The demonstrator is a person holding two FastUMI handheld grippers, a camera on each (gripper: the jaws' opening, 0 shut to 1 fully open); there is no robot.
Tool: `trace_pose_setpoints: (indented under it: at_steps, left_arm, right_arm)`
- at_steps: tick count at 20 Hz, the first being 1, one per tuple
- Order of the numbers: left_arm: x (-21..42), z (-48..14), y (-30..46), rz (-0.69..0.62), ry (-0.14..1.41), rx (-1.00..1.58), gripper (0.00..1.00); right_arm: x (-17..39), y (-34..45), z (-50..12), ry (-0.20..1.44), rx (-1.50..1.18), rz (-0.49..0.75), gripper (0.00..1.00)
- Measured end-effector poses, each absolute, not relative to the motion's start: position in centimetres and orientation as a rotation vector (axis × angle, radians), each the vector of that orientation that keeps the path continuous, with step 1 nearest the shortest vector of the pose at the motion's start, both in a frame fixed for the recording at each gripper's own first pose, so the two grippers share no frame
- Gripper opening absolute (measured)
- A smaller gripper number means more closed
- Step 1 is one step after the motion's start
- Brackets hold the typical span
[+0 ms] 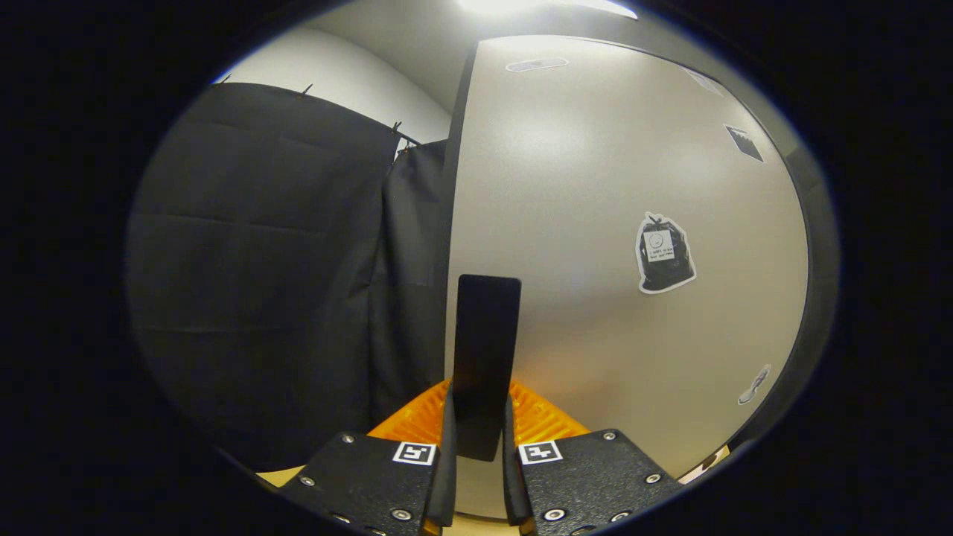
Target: Open the cabinet door with the right hand, grasp the bottle in the cabinet with the left hand and place it on the coaster, then close the cabinet door with the right hand.
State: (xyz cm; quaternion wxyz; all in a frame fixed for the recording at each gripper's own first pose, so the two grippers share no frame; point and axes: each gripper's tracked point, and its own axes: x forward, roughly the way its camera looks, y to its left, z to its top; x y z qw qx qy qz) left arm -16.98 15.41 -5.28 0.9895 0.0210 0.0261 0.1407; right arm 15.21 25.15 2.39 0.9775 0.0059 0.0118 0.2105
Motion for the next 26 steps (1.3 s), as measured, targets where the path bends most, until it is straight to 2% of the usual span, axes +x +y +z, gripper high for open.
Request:
trace_pose_setpoints:
  at_steps: [2,3,4,5,6,7,8,9,12,13,14,15,16,17,26]
  left_arm:
    - [-17.1,-5.2,14.9,0.262,0.045,0.039,0.89]
    - [-17.3,-5.2,14.7,0.254,0.044,0.037,0.81]
    - [-17.3,-5.3,14.4,0.247,0.044,0.036,0.9]
    - [-17.4,-5.3,14.2,0.239,0.044,0.034,0.9]
    - [-17.3,-5.3,14.0,0.229,0.043,0.03,0.85]
    - [-17.2,-5.3,13.6,0.214,0.044,0.029,0.85]
    - [-17.0,-5.3,13.3,0.201,0.045,0.032,0.89]
    - [-16.8,-5.2,13.0,0.189,0.045,0.039,0.85]
    - [-15.8,-5.0,11.8,0.149,0.027,0.06,0.86]
    - [-15.4,-4.9,11.2,0.124,0.019,0.056,0.85]
    - [-15.0,-4.8,10.7,0.108,0.006,0.051,0.9]
    - [-14.5,-4.6,10.4,0.094,-0.007,0.042,0.85]
    - [-13.9,-4.6,10.2,0.078,-0.014,0.033,0.85]
    - [-13.3,-4.6,9.9,0.066,-0.016,0.026,0.9]
    - [-7.1,-4.5,5.9,-0.049,-0.004,0.029,0.9]
  right_arm:
    - [14.5,24.9,2.4,0.024,0.015,0.437,0.27]
    - [13.9,24.8,2.4,0.027,0.017,0.447,0.27]
    - [13.5,24.6,2.5,0.027,0.017,0.456,0.27]
    - [13.0,24.4,2.6,0.031,0.018,0.466,0.26]
    - [12.4,24.4,2.6,0.036,0.023,0.476,0.27]
    - [11.6,24.1,2.8,0.039,0.036,0.49,0.27]
    - [10.7,23.9,3.0,0.042,0.047,0.509,0.26]
    - [9.9,23.6,3.2,0.046,0.058,0.533,0.27]
    - [8.2,22.9,3.2,0.07,0.078,0.585,0.26]
    - [7.3,22.5,3.3,0.078,0.077,0.585,0.26]
    - [6.7,22.1,3.4,0.081,0.068,0.583,0.27]
    - [6.3,21.6,3.4,0.084,0.06,0.582,0.27]
    - [6.0,21.2,3.2,0.09,0.062,0.583,0.27]
    - [5.7,20.8,3.2,0.091,0.073,0.582,0.27]
    - [3.3,16.8,3.2,0.094,0.07,0.509,0.26]
